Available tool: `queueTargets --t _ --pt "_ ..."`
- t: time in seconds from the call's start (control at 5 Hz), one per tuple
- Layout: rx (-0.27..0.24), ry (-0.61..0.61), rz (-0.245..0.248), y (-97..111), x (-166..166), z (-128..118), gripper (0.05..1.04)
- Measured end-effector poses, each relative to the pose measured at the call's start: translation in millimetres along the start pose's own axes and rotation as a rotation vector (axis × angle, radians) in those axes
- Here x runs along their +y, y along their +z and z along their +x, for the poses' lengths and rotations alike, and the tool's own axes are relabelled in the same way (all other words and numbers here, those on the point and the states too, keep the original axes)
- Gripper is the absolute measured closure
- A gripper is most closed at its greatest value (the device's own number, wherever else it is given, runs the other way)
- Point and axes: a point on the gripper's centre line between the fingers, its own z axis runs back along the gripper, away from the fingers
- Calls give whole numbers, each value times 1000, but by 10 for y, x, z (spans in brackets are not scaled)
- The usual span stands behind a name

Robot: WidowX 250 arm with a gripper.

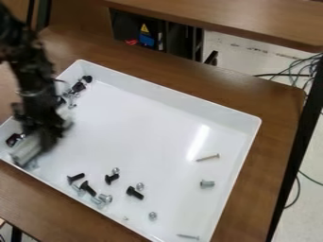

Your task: Sweep into pile

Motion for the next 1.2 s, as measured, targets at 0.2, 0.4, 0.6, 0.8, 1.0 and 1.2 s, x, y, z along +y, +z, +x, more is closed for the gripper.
queueTargets --t 0.2,0.4,0.6,0.8,1.0,1.2 --pt "-50 -71 59 269 -493 109 727" --pt "-101 -117 43 468 -972 119 727" --pt "-127 -138 -88 429 -1405 87 727" --pt "-93 -155 -195 351 -1871 49 727" --pt "-71 -220 -208 267 -2368 78 727" --pt "-58 -258 -199 238 -2802 119 727"
